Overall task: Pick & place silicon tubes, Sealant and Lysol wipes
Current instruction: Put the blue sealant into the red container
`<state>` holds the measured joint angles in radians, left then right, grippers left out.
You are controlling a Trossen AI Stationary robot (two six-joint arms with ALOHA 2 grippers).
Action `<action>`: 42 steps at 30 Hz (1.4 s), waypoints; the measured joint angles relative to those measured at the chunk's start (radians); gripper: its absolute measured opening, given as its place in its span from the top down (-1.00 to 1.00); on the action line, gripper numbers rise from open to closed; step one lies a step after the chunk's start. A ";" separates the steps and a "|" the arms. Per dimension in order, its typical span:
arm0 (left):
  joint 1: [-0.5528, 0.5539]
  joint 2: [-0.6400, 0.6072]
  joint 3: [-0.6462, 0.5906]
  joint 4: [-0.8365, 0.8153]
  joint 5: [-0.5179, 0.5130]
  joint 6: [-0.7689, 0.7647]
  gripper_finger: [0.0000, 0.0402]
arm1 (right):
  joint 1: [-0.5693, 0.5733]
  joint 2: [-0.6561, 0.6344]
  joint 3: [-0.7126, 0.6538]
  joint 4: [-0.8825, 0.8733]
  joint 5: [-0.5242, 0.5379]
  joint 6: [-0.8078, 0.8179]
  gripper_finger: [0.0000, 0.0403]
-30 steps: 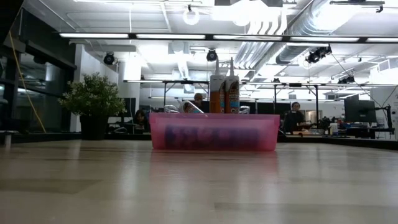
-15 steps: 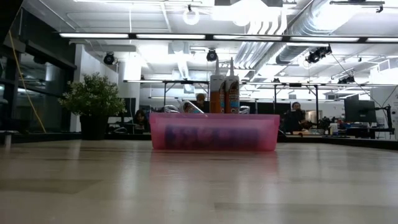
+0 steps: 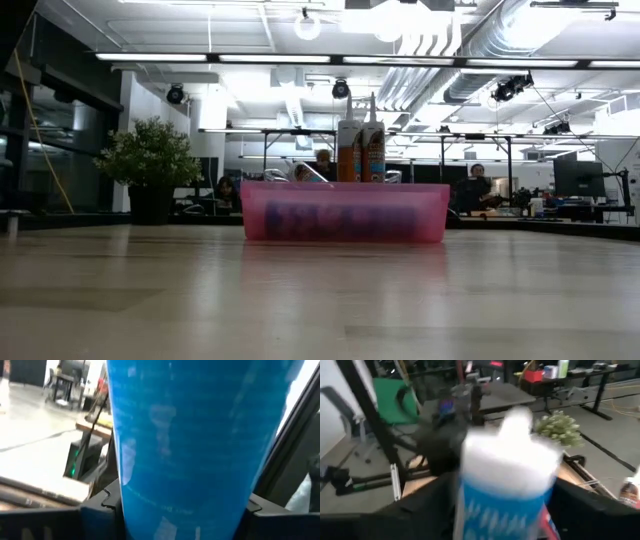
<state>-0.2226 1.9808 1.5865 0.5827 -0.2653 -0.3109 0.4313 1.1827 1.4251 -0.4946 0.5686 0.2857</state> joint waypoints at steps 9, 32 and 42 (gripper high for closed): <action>0.004 -0.002 -0.001 -0.211 -0.087 0.005 0.05 | 0.001 -0.147 0.001 -0.223 0.173 0.133 -0.79; 0.208 -0.227 -0.001 -1.350 -0.140 0.140 0.05 | 0.001 -0.176 0.000 -0.915 0.152 0.635 -0.80; 0.245 -0.168 0.002 -1.341 -0.165 0.336 0.05 | 0.001 -0.121 0.000 -1.049 0.186 0.738 -0.80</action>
<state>0.0224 1.8132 1.5881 -0.7583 -0.4301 0.0250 0.4320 1.0621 1.4250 -1.5439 0.7547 1.0233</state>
